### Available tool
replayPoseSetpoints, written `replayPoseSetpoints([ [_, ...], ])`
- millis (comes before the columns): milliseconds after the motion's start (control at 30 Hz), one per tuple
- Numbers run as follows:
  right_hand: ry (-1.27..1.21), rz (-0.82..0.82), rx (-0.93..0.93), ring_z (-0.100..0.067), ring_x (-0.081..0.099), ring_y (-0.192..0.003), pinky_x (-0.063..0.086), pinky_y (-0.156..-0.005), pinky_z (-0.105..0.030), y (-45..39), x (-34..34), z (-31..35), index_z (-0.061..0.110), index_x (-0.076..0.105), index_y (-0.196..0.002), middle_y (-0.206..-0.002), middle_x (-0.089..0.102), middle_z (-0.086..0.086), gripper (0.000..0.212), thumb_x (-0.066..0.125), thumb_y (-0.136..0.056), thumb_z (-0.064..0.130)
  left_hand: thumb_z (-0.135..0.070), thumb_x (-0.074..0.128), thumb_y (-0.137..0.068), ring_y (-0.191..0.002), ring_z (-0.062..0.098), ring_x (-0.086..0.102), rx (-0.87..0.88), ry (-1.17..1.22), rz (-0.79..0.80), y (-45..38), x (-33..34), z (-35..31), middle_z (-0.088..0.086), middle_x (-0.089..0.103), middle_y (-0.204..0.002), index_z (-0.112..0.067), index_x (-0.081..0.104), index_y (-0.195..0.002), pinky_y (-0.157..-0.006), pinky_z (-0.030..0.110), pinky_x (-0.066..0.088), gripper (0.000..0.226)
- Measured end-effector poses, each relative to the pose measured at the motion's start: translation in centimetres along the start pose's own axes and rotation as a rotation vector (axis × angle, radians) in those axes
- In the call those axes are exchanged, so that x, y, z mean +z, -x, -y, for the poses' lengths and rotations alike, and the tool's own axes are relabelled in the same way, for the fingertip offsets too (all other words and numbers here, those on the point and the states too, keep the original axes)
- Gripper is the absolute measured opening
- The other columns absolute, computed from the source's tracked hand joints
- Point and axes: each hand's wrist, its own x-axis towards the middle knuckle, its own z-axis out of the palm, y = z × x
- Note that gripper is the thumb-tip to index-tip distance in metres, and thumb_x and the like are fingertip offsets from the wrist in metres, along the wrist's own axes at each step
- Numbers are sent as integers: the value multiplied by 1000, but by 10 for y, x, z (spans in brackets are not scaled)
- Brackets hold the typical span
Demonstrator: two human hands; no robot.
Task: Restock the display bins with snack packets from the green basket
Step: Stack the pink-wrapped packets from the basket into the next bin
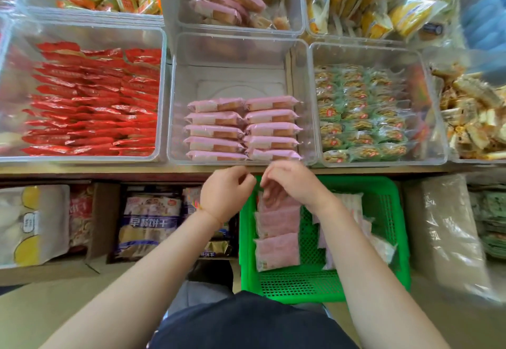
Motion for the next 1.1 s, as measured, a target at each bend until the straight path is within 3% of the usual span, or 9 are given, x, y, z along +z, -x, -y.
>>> replayPoseSetpoints([
  [133, 377, 113, 351, -29, 67, -103, 54, -94, -42, -26, 18, -80, 8, 64, -119, -115, 68, -16, 29, 48, -97, 20, -31, 53, -91, -103, 33, 62, -329, -49, 154, 10, 52, 30, 7, 63, -114, -18, 61, -112, -81, 39, 50, 26],
  [200, 663, -5, 322, -30, 53, -126, 45, -101, -35, -37, 24, -114, 9, 46, -143, -143, 51, -15, 47, 50, -98, 21, -31, 55, -93, -109, 36, 61, -411, -28, 219, 10, 70, 39, 12, 59, -124, -18, 50, -131, -86, 42, 50, 40],
  [267, 770, -37, 264, -29, 46, -131, 42, -100, -33, -44, 32, -140, 12, 34, -151, -151, 40, -13, 57, 51, -96, 15, -28, 55, -96, -108, 34, 62, -438, 77, 235, 12, 80, 42, 13, 64, -121, -18, 48, -137, -88, 42, 52, 43],
  [367, 934, -25, 216, -28, 41, -134, 37, -104, -39, -57, 42, -171, 18, 22, -154, -153, 32, -11, 74, 59, -89, 15, -27, 59, -96, -101, 28, 64, -461, 221, 159, 16, 85, 50, 6, 67, -106, -20, 53, -137, -90, 38, 52, 42],
  [467, 1075, 37, 218, -31, 31, -140, 26, -112, -51, -62, 47, -181, 21, 28, -151, -153, 32, -10, 83, 72, -81, 28, -31, 60, -95, -97, 25, 63, -463, 224, 120, 19, 90, 55, 0, 63, -97, -22, 56, -133, -89, 35, 50, 39],
  [567, 1229, 208, 223, -35, 35, -136, 30, -110, -50, -54, 49, -183, 20, 31, -149, -147, 37, -15, 87, 77, -77, 31, -31, 57, -97, -93, 25, 64, -467, 238, 91, 22, 95, 52, -2, 62, -92, -22, 55, -134, -86, 36, 51, 38],
  [733, 1352, 181, 101, -34, 48, -125, 37, -101, -44, -40, 55, -195, 14, 17, -156, -139, 50, -15, 89, 67, -82, 15, -31, 52, -99, -95, 30, 64, -485, 242, 56, 27, 102, 50, 0, 62, -92, -24, 52, -136, -88, 45, 53, 37],
  [933, 1226, 232, 185, -28, 60, -101, 45, -77, -33, -45, 48, -183, 19, 52, -135, -120, 64, -6, 57, 70, -81, 24, -29, 48, -101, -98, 31, 64, -479, 212, 39, 30, 102, 45, 7, 67, -105, -22, 49, -139, -89, 46, 52, 38],
  [1100, 1037, 396, 315, -28, 60, -111, 50, -85, -31, -45, 38, -170, 13, 51, -140, -132, 60, -7, 78, 83, -72, 35, -31, 47, -101, -98, 32, 64, -494, 224, 34, 31, 105, 44, 8, 68, -107, -24, 49, -138, -89, 47, 53, 37],
])
